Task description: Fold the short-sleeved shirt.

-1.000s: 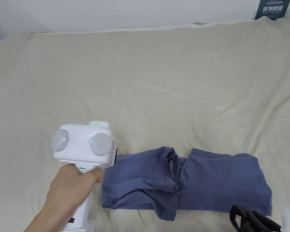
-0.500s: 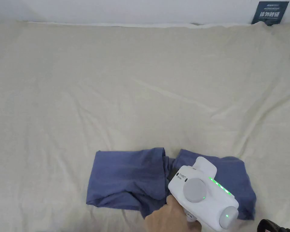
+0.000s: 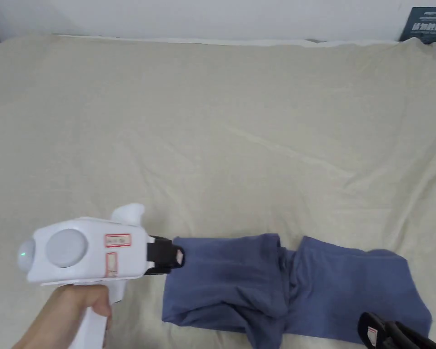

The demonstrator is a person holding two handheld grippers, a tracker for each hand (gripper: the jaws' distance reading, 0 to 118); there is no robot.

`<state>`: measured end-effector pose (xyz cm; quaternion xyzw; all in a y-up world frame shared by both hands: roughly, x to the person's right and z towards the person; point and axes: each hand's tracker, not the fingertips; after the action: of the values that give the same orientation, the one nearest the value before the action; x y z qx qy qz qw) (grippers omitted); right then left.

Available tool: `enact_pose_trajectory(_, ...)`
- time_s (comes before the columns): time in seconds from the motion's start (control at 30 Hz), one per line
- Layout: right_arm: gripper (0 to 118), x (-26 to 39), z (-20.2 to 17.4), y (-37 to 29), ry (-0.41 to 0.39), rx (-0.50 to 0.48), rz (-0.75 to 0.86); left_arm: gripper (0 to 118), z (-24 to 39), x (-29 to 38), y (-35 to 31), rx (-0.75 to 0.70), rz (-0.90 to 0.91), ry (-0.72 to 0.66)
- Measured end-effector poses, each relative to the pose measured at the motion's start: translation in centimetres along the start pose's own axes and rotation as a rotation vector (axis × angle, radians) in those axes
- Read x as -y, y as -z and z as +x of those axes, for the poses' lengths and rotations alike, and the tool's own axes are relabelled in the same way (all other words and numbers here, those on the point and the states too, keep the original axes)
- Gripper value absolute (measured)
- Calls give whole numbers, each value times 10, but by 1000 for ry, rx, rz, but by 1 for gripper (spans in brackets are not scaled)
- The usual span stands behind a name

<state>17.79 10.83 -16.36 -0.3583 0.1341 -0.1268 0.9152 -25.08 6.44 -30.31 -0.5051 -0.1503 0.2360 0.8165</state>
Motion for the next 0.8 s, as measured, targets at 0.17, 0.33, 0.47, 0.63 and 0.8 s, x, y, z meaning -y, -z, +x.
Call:
enact_pose_trajectory(0.17,1,-7,-17,26,17,-30,-37,84,-35,1,13,293,-51,-66)
enact_pose_trajectory(0.33,0,-10,-21,32,5,-17,-62,118,-41,-5,45,358,-109,-156)
enact_pose_trajectory(0.47,0,-10,-19,32,0,5,-77,118,-44,3,62,467,-160,-200)
enact_pose_trajectory(0.63,1,-8,-14,33,23,19,-91,116,-46,5,93,601,-160,-220)
enact_pose_trajectory(0.8,1,-9,-20,23,-27,52,-60,6,-35,15,99,472,-175,-160)
